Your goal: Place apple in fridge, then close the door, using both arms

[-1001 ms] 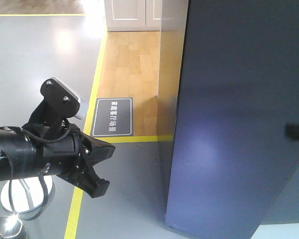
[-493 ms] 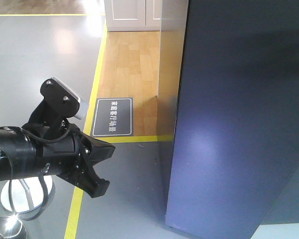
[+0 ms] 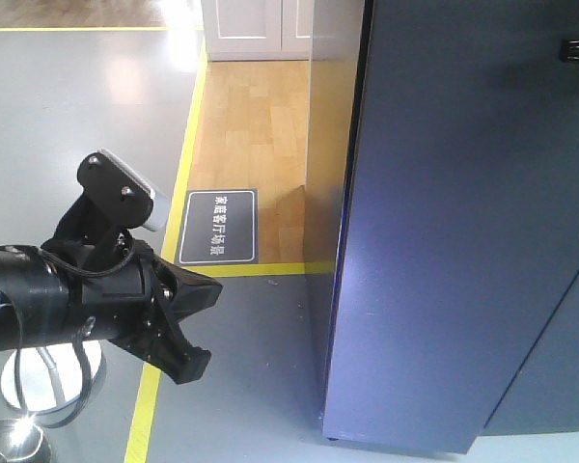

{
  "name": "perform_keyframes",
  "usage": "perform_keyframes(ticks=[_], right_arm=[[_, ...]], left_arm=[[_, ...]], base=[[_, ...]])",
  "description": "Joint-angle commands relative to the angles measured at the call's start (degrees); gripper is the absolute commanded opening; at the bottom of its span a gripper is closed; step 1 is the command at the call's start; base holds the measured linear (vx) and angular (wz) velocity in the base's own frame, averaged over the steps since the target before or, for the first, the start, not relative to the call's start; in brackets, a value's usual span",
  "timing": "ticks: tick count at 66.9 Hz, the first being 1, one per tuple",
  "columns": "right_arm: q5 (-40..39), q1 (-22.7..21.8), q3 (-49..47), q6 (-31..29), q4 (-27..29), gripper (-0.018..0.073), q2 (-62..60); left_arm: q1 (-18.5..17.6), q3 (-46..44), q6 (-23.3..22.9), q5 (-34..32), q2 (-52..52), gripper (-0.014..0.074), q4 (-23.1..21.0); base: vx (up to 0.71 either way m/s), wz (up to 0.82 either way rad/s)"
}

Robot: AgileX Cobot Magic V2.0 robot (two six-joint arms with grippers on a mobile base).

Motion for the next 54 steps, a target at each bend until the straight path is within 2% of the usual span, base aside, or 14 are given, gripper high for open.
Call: perform_keyframes(ticks=[1,39,47,54], right_arm=[[-0.81,-0.24,-2.76,-0.36,0.07,-0.0003,-0.22],[0.86,-0.24,-2.65,-0.36,0.12,-0.0003,-3.09],[3.79,-0.24,-2.65,-0.36,1.67,-0.0003,-3.80],[10.70,-0.16,-2.65,-0.36,4.24,-0.0003,-5.47]], left_arm=[[0.09,-1.32,-0.49,-2.59,-1.32,-0.0006,-1.05],[0.09,-1.32,-0.49,-2.54,-1.32,-0.0006,-1.05],[0.09,-1.32,-0.49,-2.54,-1.32,-0.0006,-1.05],[0.09,-1.32,-0.49,-2.54,-1.32,-0.0006,-1.05]], base=[[0.00,0.00],[0.00,0.00],[0.00,0.00],[0.00,0.00]])
